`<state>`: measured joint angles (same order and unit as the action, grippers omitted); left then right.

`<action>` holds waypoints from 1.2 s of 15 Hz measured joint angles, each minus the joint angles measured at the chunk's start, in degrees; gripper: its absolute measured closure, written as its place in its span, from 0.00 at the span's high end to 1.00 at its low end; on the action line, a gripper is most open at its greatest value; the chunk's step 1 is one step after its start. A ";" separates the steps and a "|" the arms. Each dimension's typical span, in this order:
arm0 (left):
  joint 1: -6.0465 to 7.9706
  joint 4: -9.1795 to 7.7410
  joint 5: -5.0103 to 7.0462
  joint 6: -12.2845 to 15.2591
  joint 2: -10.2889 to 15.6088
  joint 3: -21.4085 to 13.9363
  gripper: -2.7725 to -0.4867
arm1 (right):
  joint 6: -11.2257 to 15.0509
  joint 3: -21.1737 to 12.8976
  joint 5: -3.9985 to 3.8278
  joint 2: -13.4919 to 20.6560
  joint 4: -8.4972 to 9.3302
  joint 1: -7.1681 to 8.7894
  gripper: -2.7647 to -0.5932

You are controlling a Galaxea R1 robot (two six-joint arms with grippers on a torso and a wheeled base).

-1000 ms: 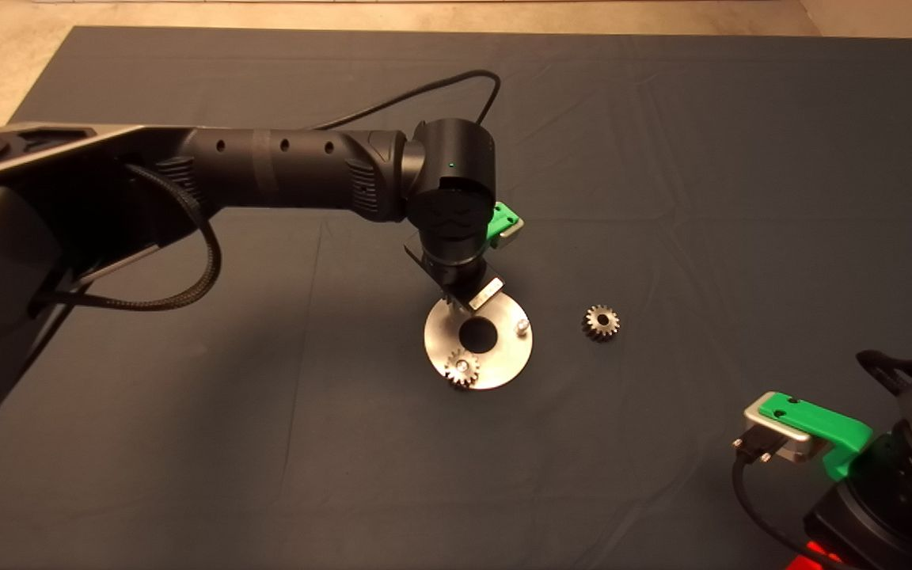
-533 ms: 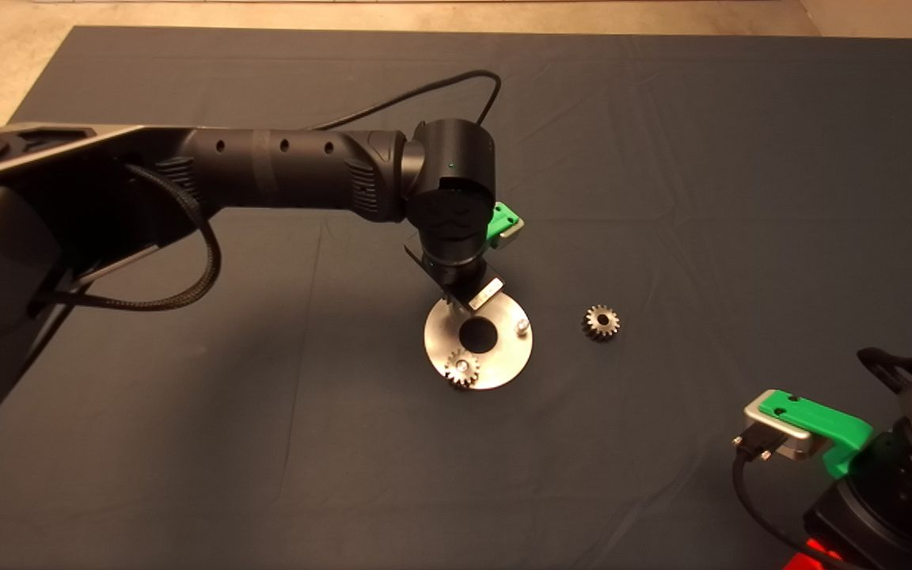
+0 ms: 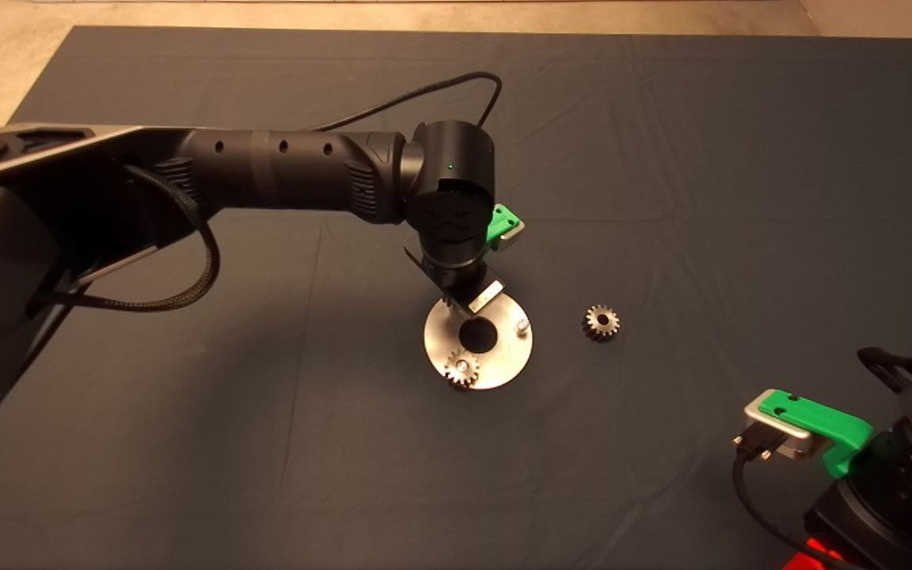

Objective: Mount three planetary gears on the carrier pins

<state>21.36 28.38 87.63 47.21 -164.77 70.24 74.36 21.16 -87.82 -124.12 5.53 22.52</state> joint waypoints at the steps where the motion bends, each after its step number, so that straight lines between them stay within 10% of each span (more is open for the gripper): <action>1: -0.07 -0.07 0.03 0.00 0.00 -0.14 0.13 | 0.00 0.00 0.01 -0.02 -0.06 0.05 0.99; 18: -0.09 -0.29 -0.41 0.05 0.79 -0.30 0.13 | -0.22 0.00 0.00 0.00 -0.20 0.05 0.99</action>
<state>21.27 28.09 87.21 47.26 -163.98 69.93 74.14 21.16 -87.82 -124.12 5.34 22.56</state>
